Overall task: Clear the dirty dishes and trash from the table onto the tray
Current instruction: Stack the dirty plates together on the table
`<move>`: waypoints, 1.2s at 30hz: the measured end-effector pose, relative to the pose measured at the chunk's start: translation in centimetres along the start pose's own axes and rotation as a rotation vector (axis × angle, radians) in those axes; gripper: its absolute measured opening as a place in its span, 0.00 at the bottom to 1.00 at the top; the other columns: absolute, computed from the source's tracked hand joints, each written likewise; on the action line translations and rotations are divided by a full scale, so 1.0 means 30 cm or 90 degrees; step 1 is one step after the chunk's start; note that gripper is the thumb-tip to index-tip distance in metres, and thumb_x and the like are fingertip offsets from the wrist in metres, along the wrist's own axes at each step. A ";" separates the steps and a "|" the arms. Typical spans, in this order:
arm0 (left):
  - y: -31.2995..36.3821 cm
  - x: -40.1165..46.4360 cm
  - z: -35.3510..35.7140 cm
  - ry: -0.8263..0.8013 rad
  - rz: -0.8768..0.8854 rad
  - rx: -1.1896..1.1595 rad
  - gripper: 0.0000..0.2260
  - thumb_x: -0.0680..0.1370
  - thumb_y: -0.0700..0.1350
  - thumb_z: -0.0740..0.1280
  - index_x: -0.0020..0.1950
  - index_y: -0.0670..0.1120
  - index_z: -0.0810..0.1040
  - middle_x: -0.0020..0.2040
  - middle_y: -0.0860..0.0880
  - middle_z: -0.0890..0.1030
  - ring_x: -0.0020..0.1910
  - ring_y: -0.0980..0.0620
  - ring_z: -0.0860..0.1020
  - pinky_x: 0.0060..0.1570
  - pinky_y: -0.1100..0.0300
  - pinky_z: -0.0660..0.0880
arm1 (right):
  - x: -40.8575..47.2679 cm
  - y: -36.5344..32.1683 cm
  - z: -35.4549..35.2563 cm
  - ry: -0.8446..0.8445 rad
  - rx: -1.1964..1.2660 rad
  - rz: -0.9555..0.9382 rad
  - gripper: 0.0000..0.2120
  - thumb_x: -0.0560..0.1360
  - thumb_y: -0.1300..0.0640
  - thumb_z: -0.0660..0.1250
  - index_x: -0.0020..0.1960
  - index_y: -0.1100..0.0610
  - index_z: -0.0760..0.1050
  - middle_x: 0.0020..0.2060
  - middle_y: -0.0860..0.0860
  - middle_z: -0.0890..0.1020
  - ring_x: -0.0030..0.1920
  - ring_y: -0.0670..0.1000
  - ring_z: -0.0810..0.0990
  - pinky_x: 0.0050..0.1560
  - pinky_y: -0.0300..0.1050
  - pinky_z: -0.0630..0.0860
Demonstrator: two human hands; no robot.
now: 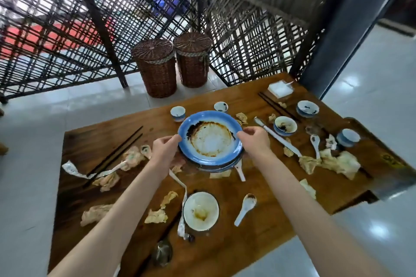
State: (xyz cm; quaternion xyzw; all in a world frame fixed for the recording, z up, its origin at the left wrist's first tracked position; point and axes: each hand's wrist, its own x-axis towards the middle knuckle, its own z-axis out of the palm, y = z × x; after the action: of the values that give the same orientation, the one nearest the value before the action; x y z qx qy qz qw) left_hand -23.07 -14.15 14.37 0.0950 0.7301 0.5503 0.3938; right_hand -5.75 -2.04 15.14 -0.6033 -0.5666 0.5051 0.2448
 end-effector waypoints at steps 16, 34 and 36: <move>-0.112 -0.250 1.004 -0.073 -0.029 -0.044 0.09 0.77 0.46 0.66 0.55 0.43 0.77 0.52 0.42 0.80 0.45 0.47 0.80 0.31 0.58 0.74 | 0.312 0.297 -0.951 0.087 -0.016 0.003 0.18 0.71 0.52 0.68 0.59 0.55 0.73 0.51 0.51 0.78 0.50 0.52 0.78 0.48 0.51 0.80; 0.032 -0.089 2.065 -0.148 0.004 0.015 0.08 0.77 0.44 0.66 0.53 0.42 0.79 0.41 0.44 0.81 0.40 0.45 0.80 0.36 0.55 0.77 | 1.003 0.438 -1.698 0.149 0.054 0.031 0.07 0.70 0.56 0.69 0.48 0.54 0.76 0.44 0.52 0.81 0.47 0.54 0.80 0.49 0.54 0.79; 0.069 -0.046 2.172 -0.168 -0.008 0.019 0.10 0.77 0.46 0.67 0.55 0.44 0.77 0.46 0.44 0.81 0.45 0.46 0.80 0.43 0.52 0.79 | 1.107 0.435 -1.761 0.157 0.071 0.033 0.07 0.70 0.57 0.69 0.48 0.55 0.77 0.43 0.51 0.81 0.47 0.53 0.80 0.51 0.53 0.79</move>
State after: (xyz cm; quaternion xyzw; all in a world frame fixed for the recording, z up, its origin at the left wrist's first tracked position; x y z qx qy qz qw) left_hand 21.52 33.33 11.36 0.1680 0.6808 0.5194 0.4884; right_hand 41.73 40.39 12.35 -0.6607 -0.4876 0.4640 0.3323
